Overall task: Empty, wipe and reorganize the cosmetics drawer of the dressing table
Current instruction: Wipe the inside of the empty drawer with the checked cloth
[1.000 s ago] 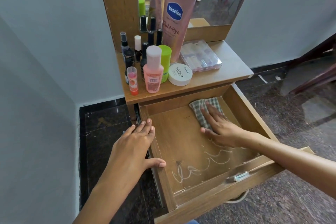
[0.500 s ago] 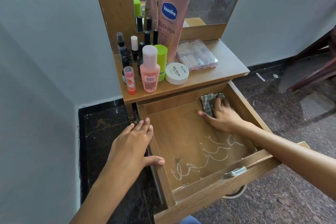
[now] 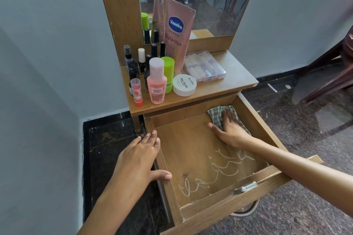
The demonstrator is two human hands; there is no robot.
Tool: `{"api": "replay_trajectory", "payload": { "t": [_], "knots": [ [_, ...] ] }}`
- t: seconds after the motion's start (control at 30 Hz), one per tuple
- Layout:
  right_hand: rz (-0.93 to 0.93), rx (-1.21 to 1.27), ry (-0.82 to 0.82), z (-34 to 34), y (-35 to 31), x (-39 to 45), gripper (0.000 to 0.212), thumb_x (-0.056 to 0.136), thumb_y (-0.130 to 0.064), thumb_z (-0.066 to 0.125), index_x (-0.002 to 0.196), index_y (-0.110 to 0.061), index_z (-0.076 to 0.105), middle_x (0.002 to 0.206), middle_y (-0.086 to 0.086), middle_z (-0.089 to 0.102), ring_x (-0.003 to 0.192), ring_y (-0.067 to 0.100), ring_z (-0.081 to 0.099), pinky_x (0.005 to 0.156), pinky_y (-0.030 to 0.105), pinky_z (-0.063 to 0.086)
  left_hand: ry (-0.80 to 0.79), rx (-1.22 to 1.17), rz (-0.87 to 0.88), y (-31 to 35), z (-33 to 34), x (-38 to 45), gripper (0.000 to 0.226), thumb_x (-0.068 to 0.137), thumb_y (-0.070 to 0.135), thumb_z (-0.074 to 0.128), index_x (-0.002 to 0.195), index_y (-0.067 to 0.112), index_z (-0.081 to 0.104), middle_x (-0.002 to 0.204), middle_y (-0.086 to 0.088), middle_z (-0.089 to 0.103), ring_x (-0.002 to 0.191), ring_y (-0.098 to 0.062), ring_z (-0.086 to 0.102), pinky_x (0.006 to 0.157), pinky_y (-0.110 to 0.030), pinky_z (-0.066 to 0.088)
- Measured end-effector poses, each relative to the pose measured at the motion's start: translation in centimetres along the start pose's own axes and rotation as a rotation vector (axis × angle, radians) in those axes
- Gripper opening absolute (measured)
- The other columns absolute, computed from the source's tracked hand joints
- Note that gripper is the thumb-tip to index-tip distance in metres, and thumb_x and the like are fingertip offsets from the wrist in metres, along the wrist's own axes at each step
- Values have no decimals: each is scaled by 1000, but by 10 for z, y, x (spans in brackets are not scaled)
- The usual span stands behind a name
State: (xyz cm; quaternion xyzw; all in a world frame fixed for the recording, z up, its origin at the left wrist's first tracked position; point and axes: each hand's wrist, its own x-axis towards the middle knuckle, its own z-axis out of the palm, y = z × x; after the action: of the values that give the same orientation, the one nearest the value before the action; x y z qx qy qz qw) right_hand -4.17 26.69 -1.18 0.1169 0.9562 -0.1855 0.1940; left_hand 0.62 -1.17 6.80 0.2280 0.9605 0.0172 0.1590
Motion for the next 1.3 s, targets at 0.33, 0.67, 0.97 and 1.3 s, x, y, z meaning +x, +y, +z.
{"api": "replay_trajectory", "payload": {
  "t": [0.33,0.67,0.97,1.3],
  "knots": [
    [-119,60,-56,10,-19,-16,93,86,-69,28,149,-16,-14,158,8,-8,146,25,6,116,35,5,23,-52,11,-1,3,-2,94,79,66,45,148,21,0,155,6,-10,142,-9,-2,112,-23,6],
    [-183,247,-279,58,-108,-26,71,101,-36,33,147,-17,-18,150,0,-36,138,15,-32,112,36,-19,70,-119,15,-5,8,-4,92,79,65,48,149,23,5,155,9,-7,142,-8,1,112,-22,10],
    [-658,-239,-90,24,-76,-18,57,96,-16,49,148,-24,26,157,12,19,134,24,39,105,37,40,180,-235,34,-13,31,-3,92,76,65,51,148,24,10,154,11,-6,141,-2,-3,112,-21,-1],
    [-1020,-397,-106,39,-45,-19,56,100,-41,30,151,-27,11,158,-5,-8,144,8,-12,119,31,11,194,-213,42,-14,36,-6,91,78,67,45,148,24,5,150,12,-13,137,1,-11,112,-24,-7]
  ]
}}
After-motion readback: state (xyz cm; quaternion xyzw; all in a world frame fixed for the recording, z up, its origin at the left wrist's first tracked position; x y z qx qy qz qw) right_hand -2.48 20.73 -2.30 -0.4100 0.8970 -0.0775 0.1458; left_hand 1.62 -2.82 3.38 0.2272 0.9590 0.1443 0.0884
